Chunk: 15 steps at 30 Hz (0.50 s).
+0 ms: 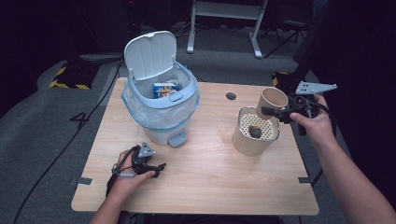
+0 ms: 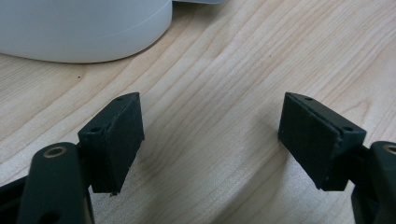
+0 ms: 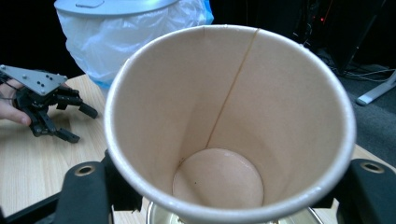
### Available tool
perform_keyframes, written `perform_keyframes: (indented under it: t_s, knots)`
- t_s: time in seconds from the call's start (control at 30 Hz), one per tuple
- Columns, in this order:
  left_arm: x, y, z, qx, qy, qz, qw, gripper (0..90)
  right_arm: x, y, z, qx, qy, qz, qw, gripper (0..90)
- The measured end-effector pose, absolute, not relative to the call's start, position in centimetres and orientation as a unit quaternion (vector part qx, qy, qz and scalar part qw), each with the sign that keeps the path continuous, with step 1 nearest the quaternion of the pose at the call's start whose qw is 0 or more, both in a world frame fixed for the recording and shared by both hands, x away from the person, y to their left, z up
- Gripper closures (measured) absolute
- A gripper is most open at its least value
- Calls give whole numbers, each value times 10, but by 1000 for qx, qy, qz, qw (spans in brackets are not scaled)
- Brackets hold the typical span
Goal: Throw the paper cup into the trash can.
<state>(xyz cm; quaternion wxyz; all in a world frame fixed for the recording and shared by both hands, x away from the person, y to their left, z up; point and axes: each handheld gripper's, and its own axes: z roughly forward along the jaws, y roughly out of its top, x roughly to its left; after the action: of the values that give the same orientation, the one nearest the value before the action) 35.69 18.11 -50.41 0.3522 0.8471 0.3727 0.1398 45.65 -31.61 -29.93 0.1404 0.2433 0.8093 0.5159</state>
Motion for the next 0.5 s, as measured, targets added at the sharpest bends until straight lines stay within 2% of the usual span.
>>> perform_keyframes:
  t_s: [0.5]
  knots:
    - [357, 180, -504, 844, 381, 145, 350, 223, 475, -277, -275, 210, 818, 518, 132, 318]
